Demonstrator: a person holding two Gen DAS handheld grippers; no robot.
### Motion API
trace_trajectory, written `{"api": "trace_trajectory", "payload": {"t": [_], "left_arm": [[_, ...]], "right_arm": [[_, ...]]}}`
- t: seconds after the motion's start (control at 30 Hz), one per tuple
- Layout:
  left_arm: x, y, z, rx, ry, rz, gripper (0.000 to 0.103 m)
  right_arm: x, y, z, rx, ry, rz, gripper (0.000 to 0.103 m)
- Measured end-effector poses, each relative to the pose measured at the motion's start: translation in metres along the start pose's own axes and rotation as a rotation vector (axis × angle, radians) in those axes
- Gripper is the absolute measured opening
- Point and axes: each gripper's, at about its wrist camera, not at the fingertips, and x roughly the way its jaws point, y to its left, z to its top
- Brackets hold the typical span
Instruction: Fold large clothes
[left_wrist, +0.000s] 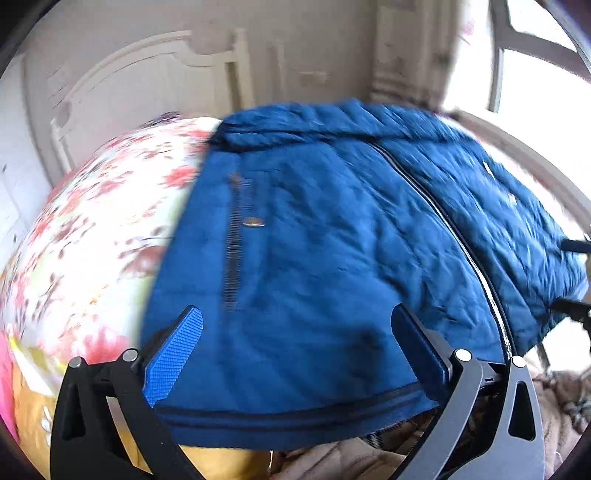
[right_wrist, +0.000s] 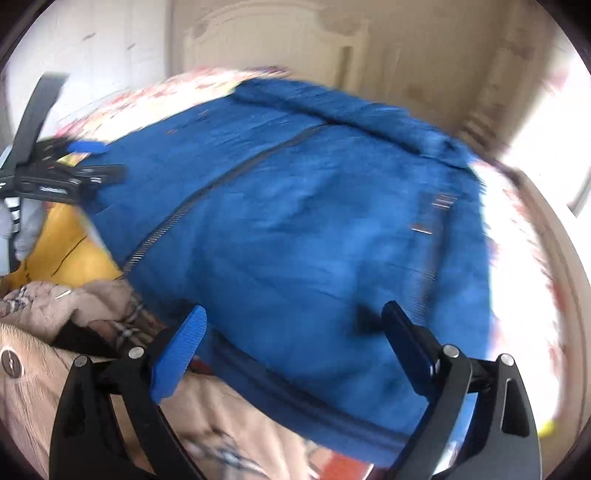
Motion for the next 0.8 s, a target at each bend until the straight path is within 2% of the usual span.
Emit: {"api": "trace_trajectory", "payload": {"t": [0.07,0.17,0.23,0.3,0.37,0.47,0.57,0.6,0.63,0.67,0.7,0.73,0.77,0.8], "left_arm": [[-0.001,0.022,-0.003,-0.074,0.004,0.004,0.099],[0.009,0.055,-0.013,-0.173,0.051,0.033,0.098],[0.015,0.062,-0.018,-0.193,0.071,0.010,0.098],[0.018,0.059,-0.021,-0.172,0.061,0.016,0.098],[0.021,0.056,-0.020,-0.155,0.069,0.011,0.098],[0.020,0.047,-0.017,-0.138,0.076,-0.033,0.097],[0.022,0.039,-0.017,-0.114,0.095,-0.025,0.097],[0.023,0.038,-0.016,-0.111,0.100,-0.021,0.097],[0.024,0.037,-0.015,-0.106,0.104,-0.015,0.089],[0.023,0.035,-0.013,-0.102,0.103,-0.017,0.073],[0.019,0.035,-0.012,-0.096,0.090,-0.033,0.060],[0.014,0.036,-0.011,-0.103,0.079,-0.058,0.042],[0.012,0.038,-0.012,-0.114,0.077,-0.083,0.034],[0.009,0.041,-0.014,-0.132,0.071,-0.117,0.032]], "right_arm": [[-0.016,-0.033,-0.014,0.116,-0.017,-0.054,0.094],[-0.025,-0.073,-0.036,0.257,0.009,-0.080,0.094],[-0.024,-0.090,-0.050,0.317,0.033,-0.094,0.094],[-0.021,-0.097,-0.058,0.367,0.035,-0.059,0.092],[-0.015,-0.095,-0.058,0.372,0.029,-0.057,0.089],[-0.010,-0.081,-0.051,0.333,0.018,-0.027,0.069],[-0.006,-0.072,-0.046,0.298,0.030,-0.051,0.068],[-0.005,-0.074,-0.046,0.299,0.029,-0.045,0.063],[-0.006,-0.074,-0.046,0.297,0.025,-0.040,0.057],[-0.006,-0.075,-0.046,0.288,0.017,-0.026,0.044],[-0.008,-0.073,-0.046,0.280,0.004,-0.005,0.035],[-0.009,-0.073,-0.048,0.278,-0.005,0.000,0.030],[-0.011,-0.075,-0.048,0.280,-0.011,0.001,0.023],[-0.013,-0.076,-0.048,0.287,-0.019,0.016,0.019]]}}
